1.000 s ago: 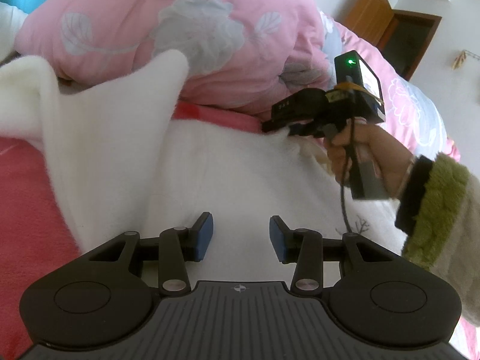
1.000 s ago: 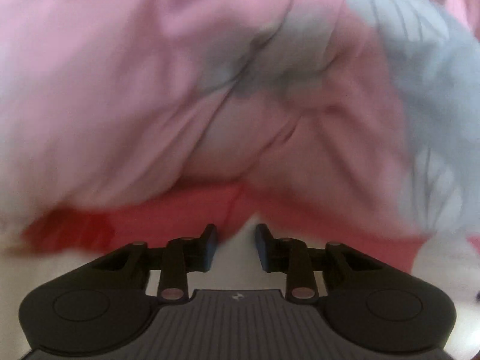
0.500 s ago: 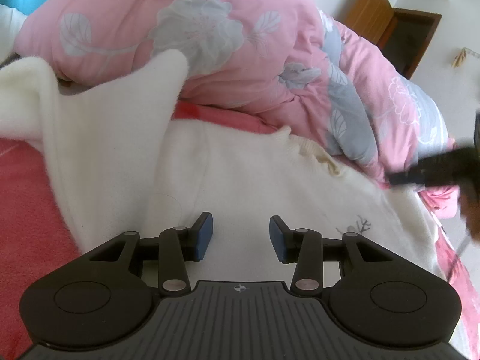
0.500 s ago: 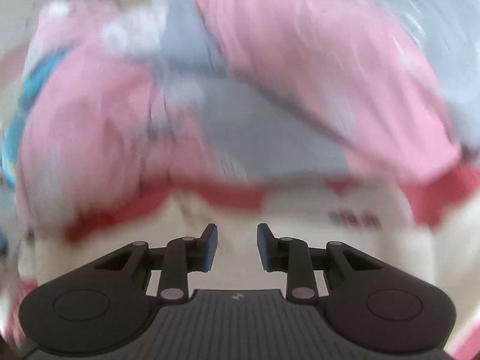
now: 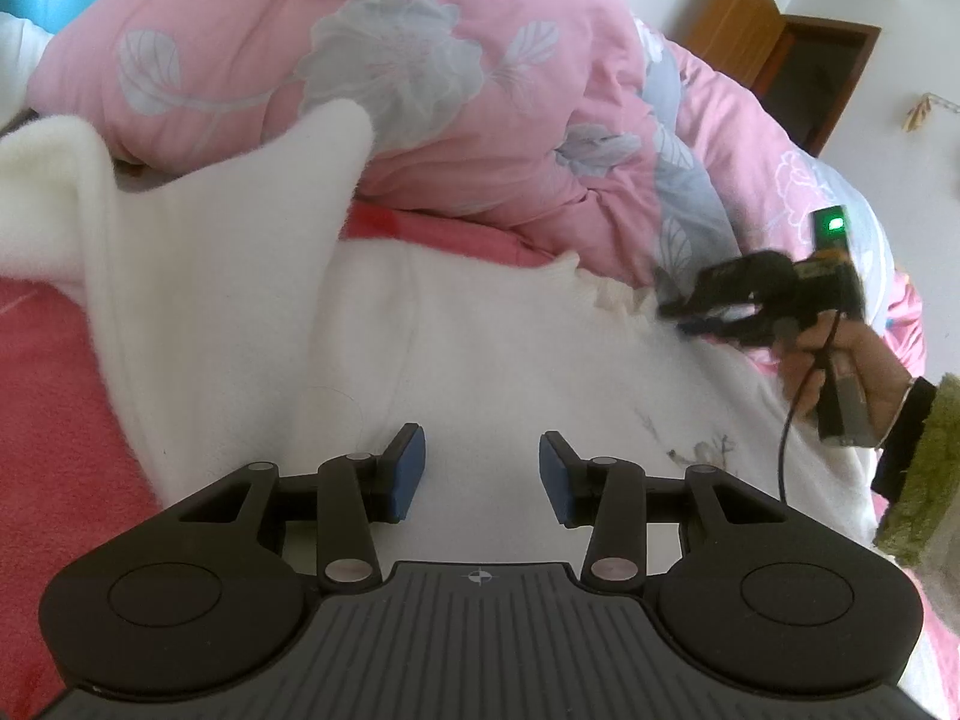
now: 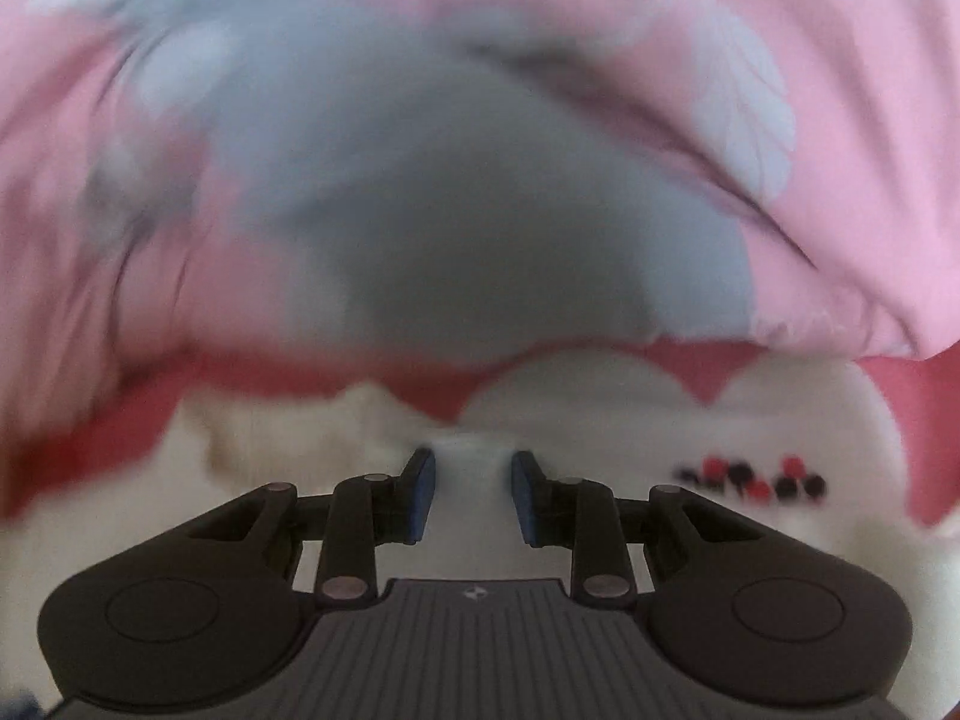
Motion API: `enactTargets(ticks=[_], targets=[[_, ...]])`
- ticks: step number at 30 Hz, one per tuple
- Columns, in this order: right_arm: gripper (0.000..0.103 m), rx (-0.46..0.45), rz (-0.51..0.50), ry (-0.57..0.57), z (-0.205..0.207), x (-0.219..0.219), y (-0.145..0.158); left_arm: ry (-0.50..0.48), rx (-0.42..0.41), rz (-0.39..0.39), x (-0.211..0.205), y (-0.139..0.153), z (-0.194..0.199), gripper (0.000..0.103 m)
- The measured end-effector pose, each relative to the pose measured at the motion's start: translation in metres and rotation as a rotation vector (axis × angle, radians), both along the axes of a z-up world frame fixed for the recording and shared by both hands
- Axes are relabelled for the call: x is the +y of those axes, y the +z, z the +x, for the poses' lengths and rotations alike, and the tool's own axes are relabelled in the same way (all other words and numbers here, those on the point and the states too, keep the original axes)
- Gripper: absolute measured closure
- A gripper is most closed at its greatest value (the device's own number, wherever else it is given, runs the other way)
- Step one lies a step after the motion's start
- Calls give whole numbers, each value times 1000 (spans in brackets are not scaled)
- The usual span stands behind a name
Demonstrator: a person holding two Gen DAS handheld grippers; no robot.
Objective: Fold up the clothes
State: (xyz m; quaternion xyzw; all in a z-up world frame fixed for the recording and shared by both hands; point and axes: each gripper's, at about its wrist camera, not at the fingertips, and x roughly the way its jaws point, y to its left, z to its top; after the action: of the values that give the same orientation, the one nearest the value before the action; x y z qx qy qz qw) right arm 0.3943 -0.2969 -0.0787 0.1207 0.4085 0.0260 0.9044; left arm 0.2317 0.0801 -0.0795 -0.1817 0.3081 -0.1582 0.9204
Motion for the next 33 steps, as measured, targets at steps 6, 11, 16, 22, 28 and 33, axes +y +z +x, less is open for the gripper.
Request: enactTargets(ticks=[6, 11, 16, 22, 28, 33], targets=[[72, -105, 74, -155, -35, -64, 41, 2, -1, 2, -1, 0, 0, 61], [72, -99, 87, -203, -110, -123, 64, 3, -1, 7, -2, 0, 0, 61], [72, 38, 75, -115, -160, -128, 33, 4, -3, 9, -2, -1, 0, 61], [71, 64, -9, -65, -144, -104, 5, 2, -4, 10, -2, -2, 0, 61], [71, 8, 106, -184, -136, -142, 8, 1, -5, 2, -1, -3, 0, 60], [55, -145, 189, -411, -190, -213, 31, 1, -6, 6, -2, -3, 0, 60]])
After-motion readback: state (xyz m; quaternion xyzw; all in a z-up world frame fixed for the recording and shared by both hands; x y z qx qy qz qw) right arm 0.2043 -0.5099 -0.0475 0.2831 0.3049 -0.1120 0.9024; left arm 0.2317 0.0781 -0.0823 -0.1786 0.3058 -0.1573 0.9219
